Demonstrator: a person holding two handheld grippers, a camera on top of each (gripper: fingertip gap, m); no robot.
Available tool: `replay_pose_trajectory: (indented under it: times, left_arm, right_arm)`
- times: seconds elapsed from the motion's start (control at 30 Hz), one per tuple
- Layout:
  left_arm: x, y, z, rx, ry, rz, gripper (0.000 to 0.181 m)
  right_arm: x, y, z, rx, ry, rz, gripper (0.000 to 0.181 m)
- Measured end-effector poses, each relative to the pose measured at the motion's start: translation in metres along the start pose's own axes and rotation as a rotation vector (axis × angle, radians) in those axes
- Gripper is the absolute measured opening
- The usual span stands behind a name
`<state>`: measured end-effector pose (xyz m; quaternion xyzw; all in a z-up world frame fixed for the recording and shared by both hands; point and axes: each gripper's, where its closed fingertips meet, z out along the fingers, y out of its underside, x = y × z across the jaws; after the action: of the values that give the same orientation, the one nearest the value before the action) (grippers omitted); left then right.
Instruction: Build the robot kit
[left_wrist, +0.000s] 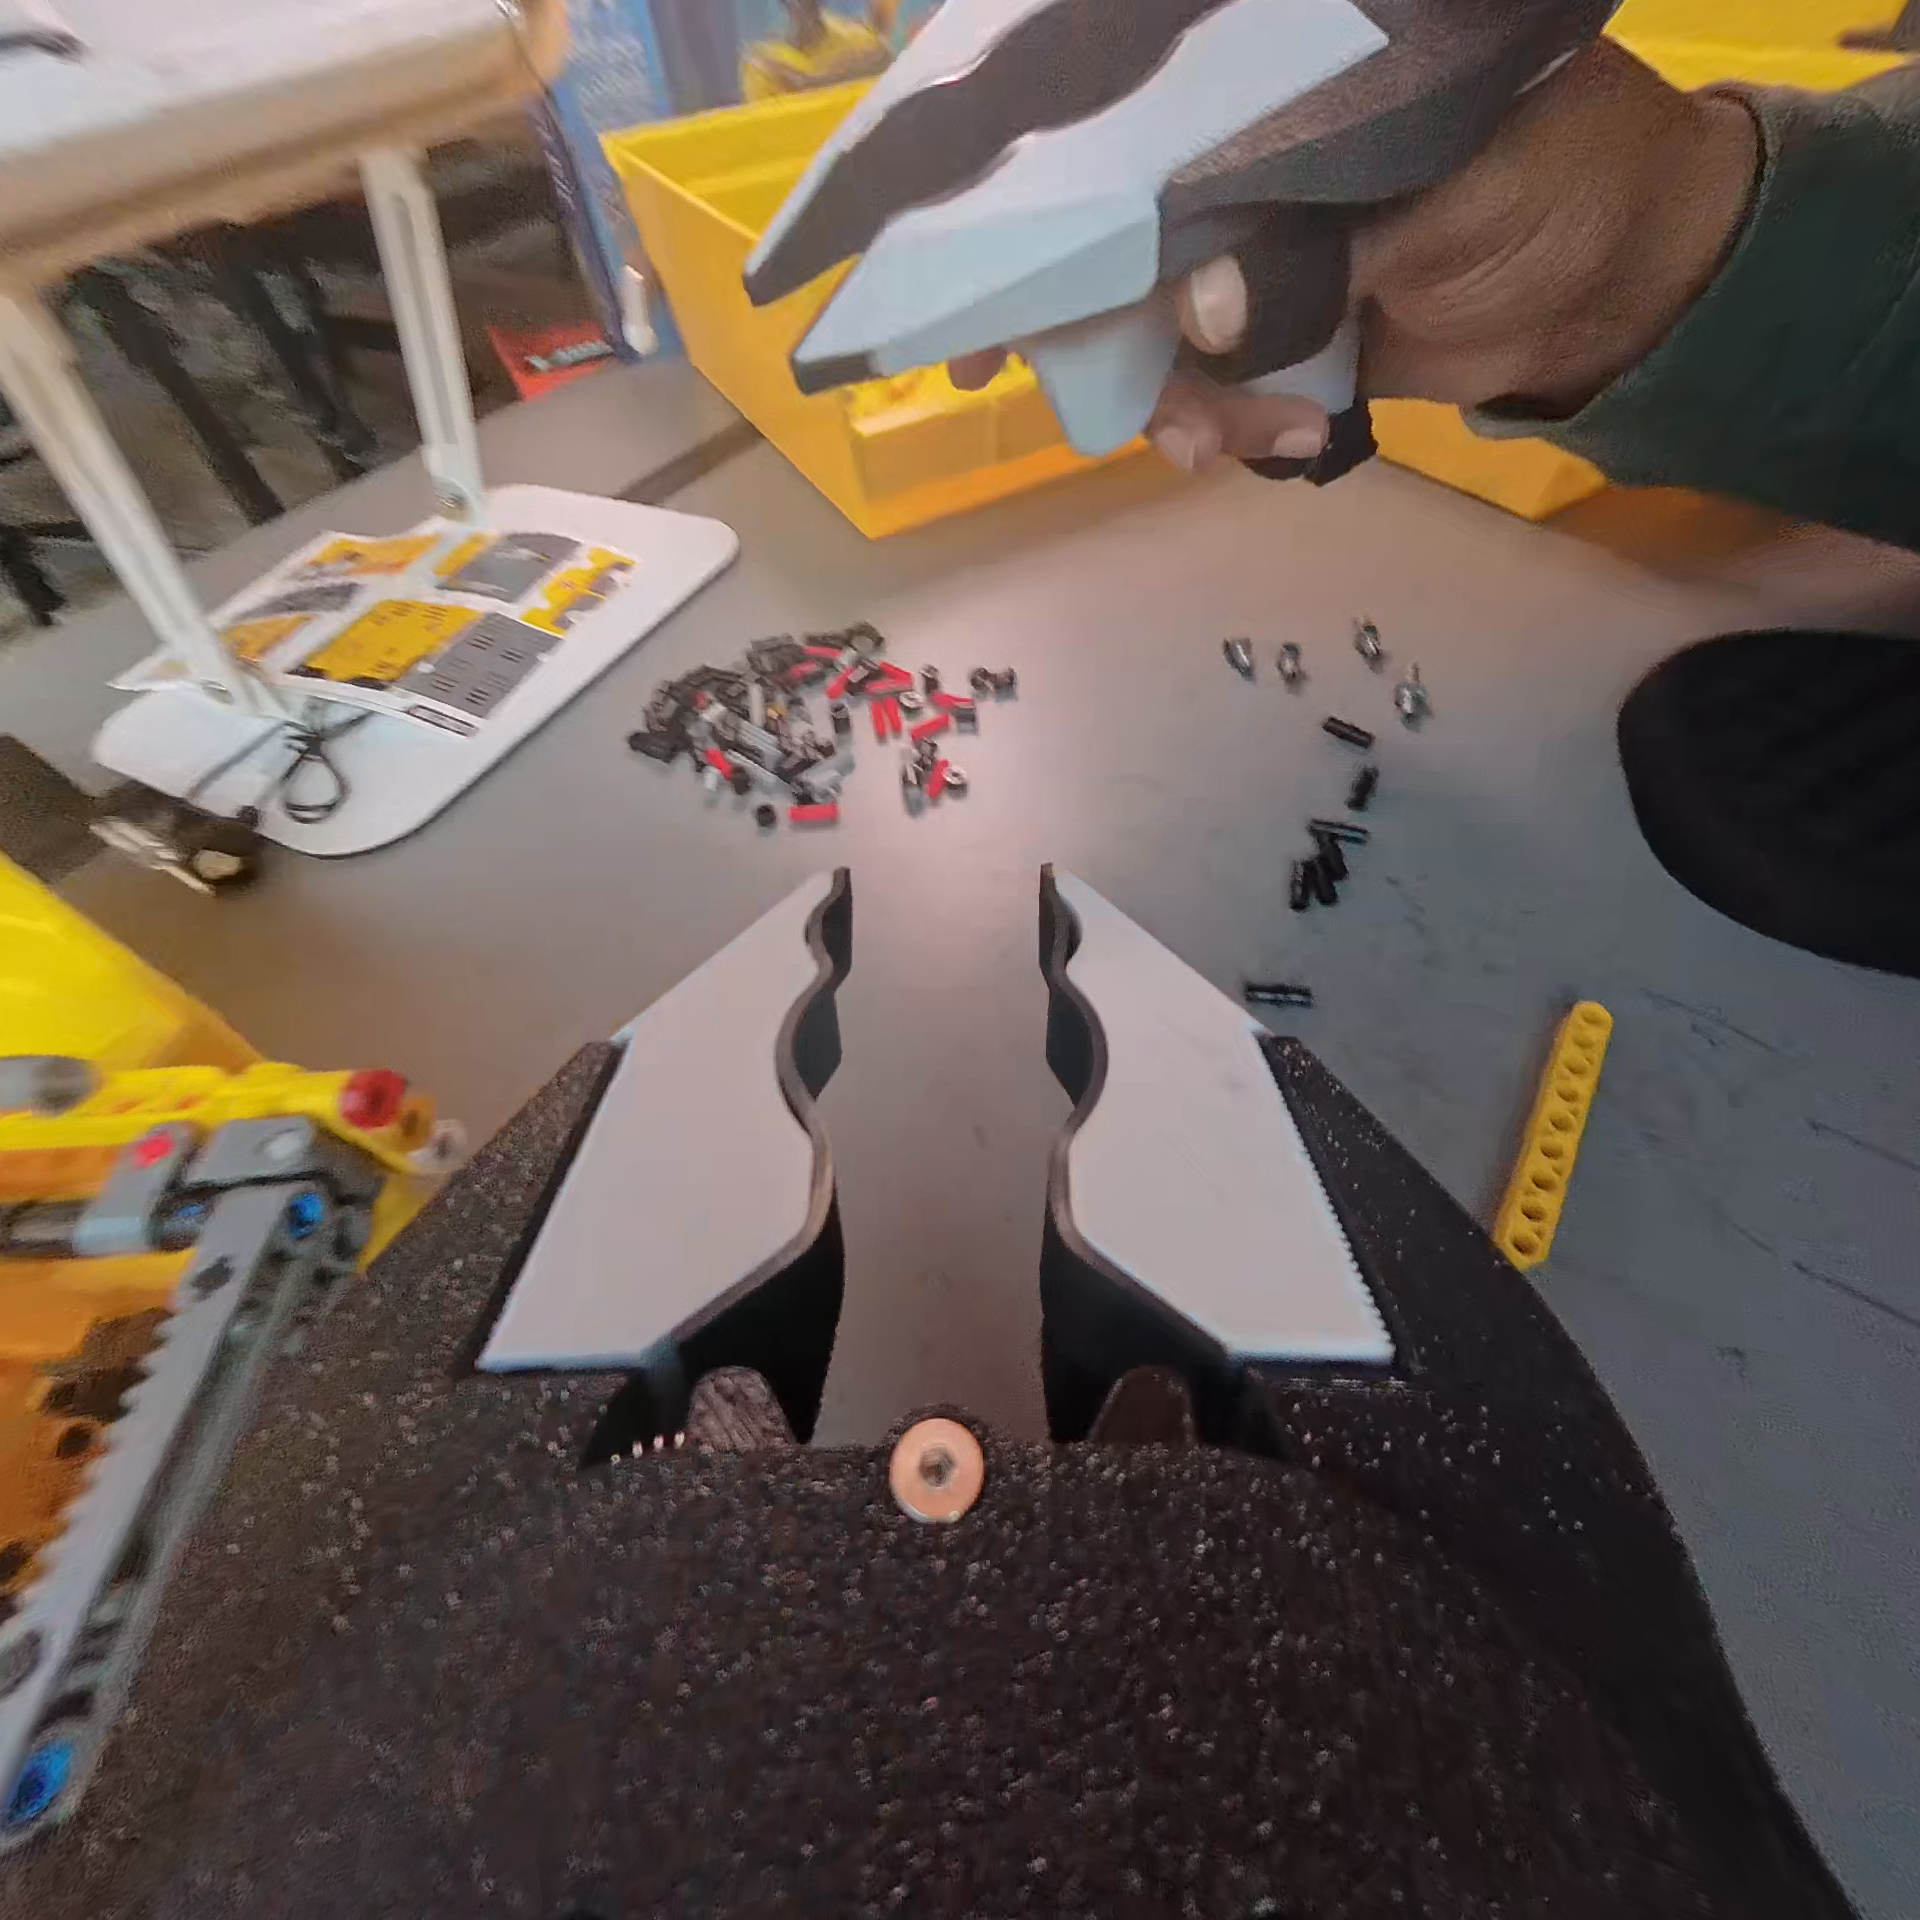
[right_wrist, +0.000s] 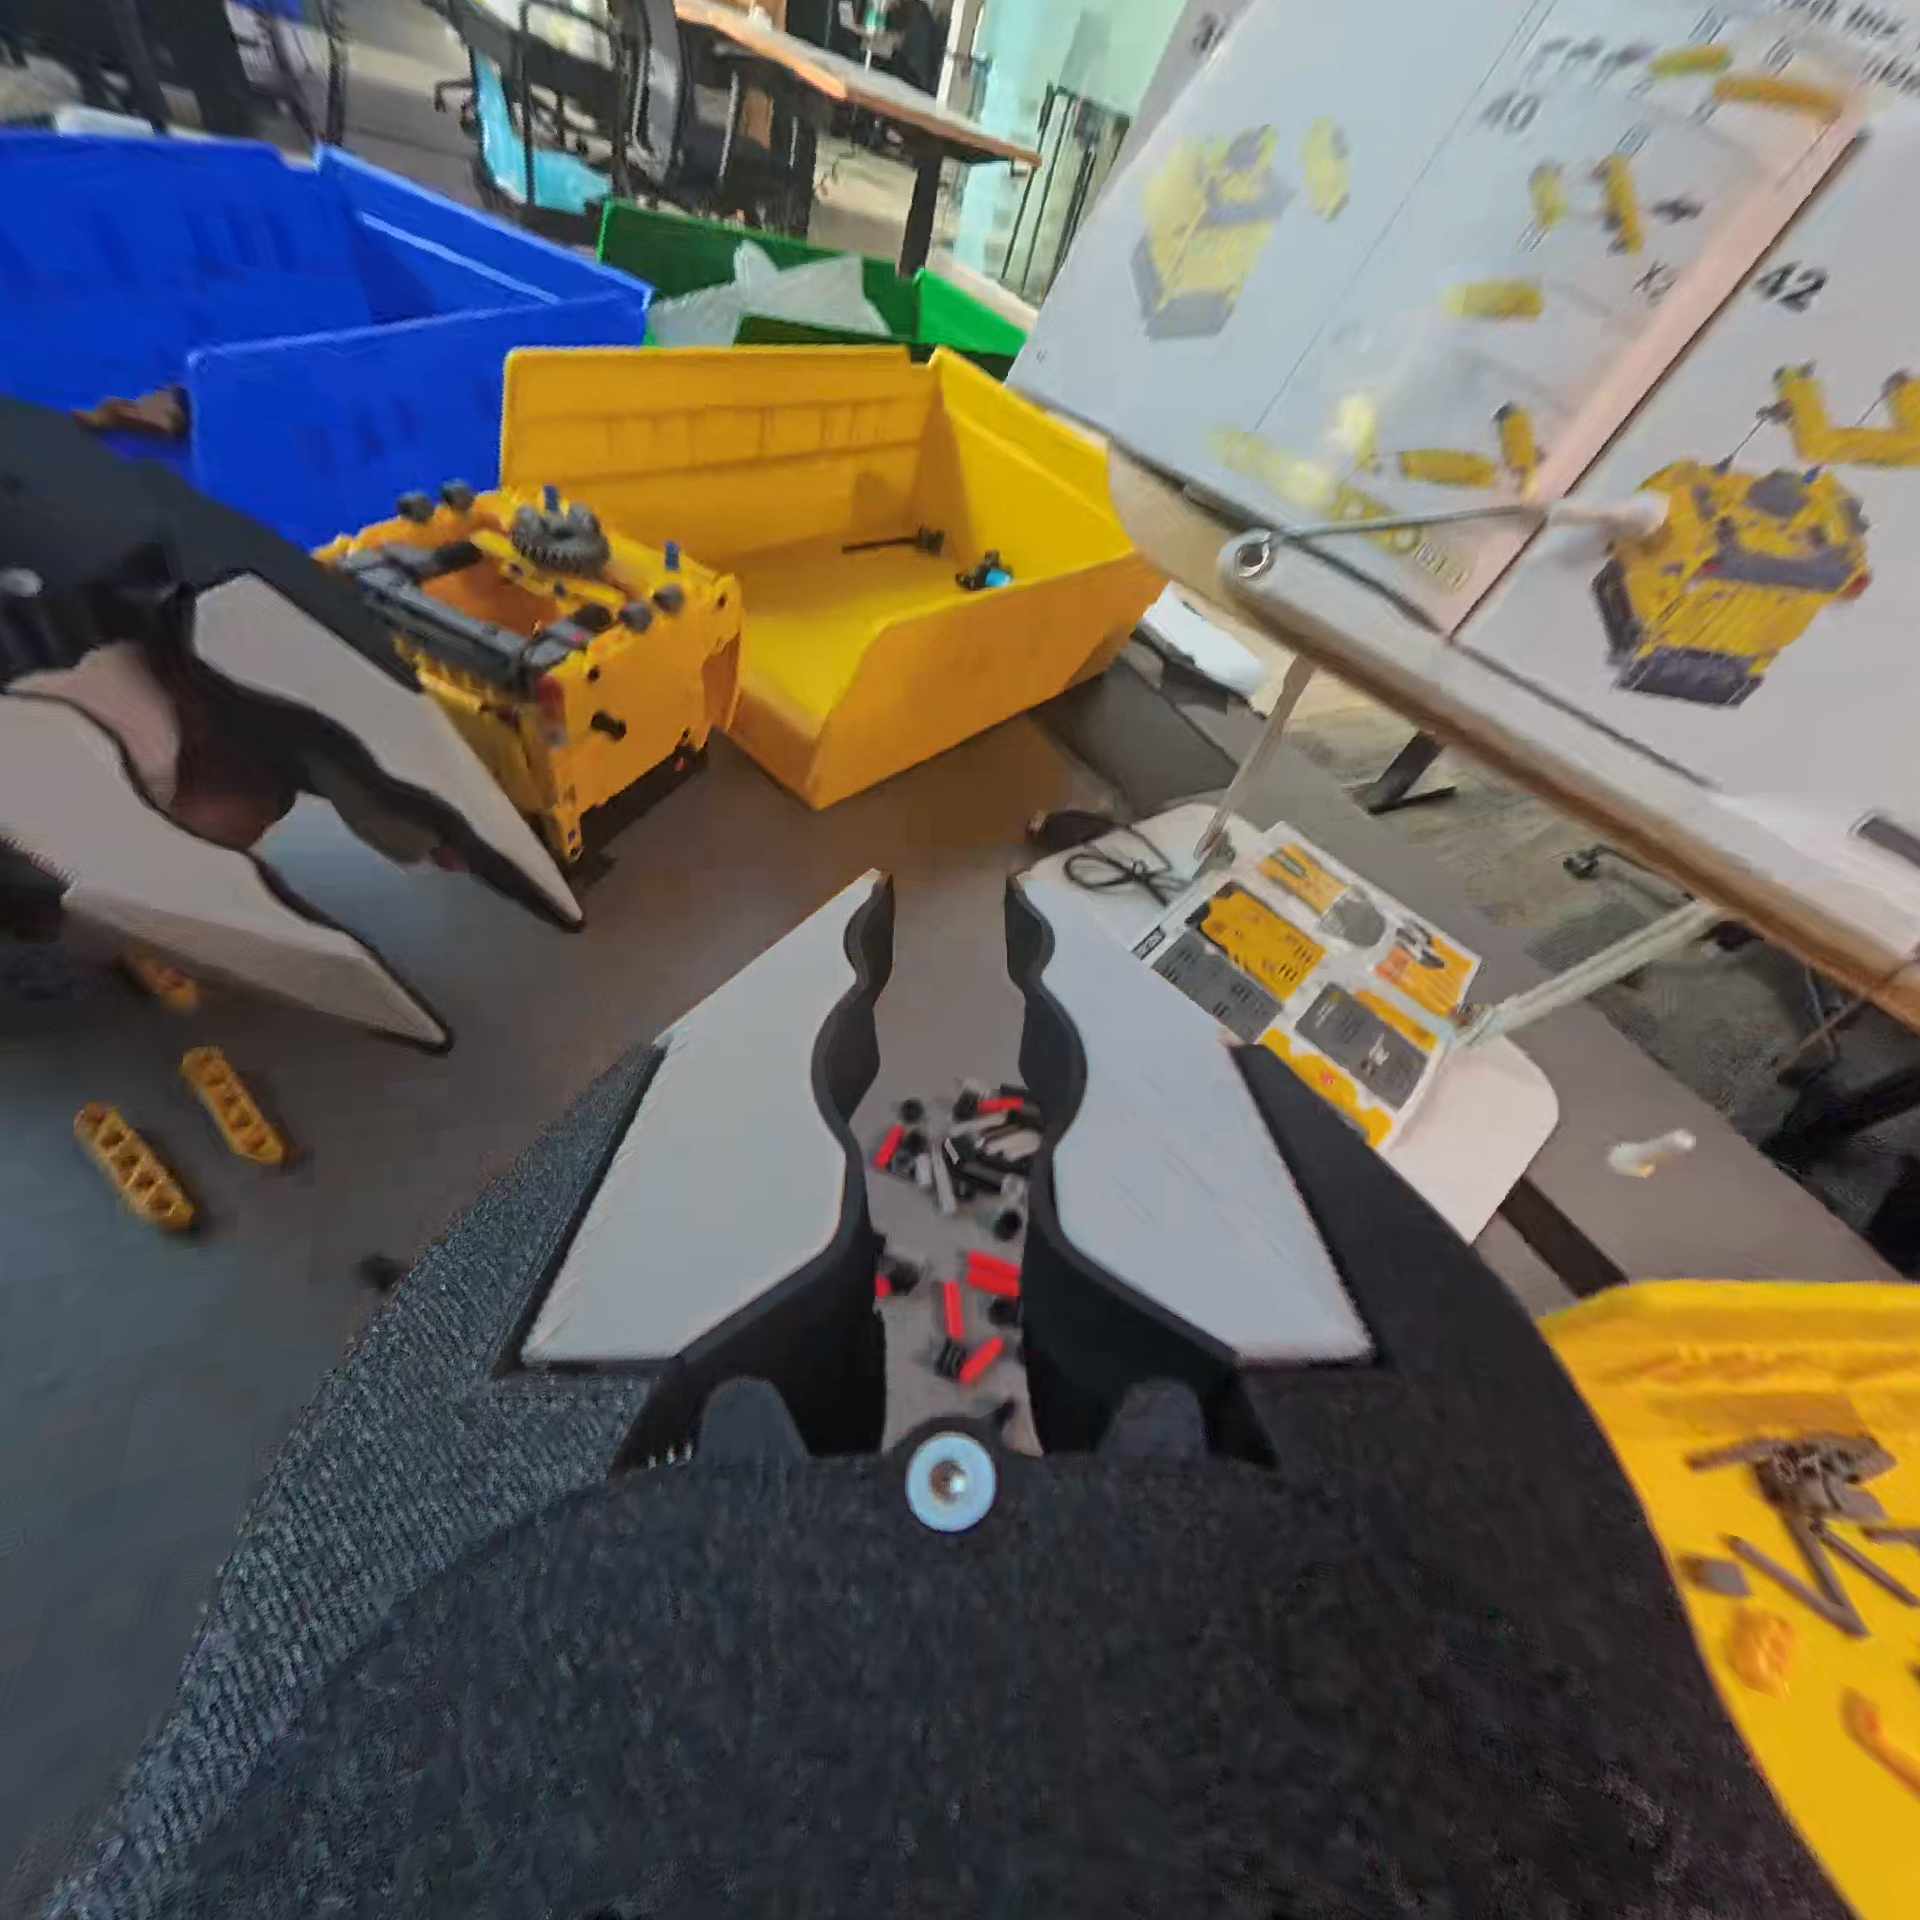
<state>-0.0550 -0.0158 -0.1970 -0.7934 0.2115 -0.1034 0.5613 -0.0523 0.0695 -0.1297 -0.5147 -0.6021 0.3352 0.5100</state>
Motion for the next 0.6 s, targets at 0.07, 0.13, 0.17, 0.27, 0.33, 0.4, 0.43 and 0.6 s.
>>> replay_pose_trajectory:
  times: [0.07, 0.13, 0.17, 0.27, 0.33, 0.4, 0.43, 0.6]
  left_arm:
    - [0.021, 0.017, 0.007, -0.114, 0.117, 0.011, 0.033]
    - [0.039, 0.034, 0.010, -0.224, 0.203, 0.035, 0.030]
    - [0.044, 0.040, 0.011, -0.268, 0.213, 0.054, 0.029]
    - [0.056, 0.052, 0.014, -0.353, 0.258, 0.095, 0.025]
    - [0.061, 0.058, 0.017, -0.391, 0.266, 0.110, 0.023]
    - [0.061, 0.064, 0.019, -0.421, 0.257, 0.130, 0.017]
    - [0.063, 0.064, 0.019, -0.425, 0.261, 0.129, 0.013]
    - [0.065, 0.064, 0.018, -0.422, 0.257, 0.176, 0.003]
  right_arm:
    - [-0.022, 0.035, -0.024, -0.069, -0.041, -0.013, 0.021]
    - [-0.035, 0.057, -0.044, -0.090, -0.063, -0.027, 0.020]
    - [-0.039, 0.063, -0.051, -0.085, -0.067, -0.030, 0.020]
    - [-0.043, 0.071, -0.060, -0.054, -0.078, -0.004, 0.020]
    - [-0.045, 0.070, -0.059, -0.065, -0.094, -0.010, 0.020]
    - [-0.049, 0.065, -0.058, -0.052, -0.101, -0.034, 0.020]
    - [-0.052, 0.065, -0.058, -0.050, -0.112, -0.036, 0.020]
    - [-0.074, 0.062, -0.058, -0.027, -0.187, -0.039, 0.020]
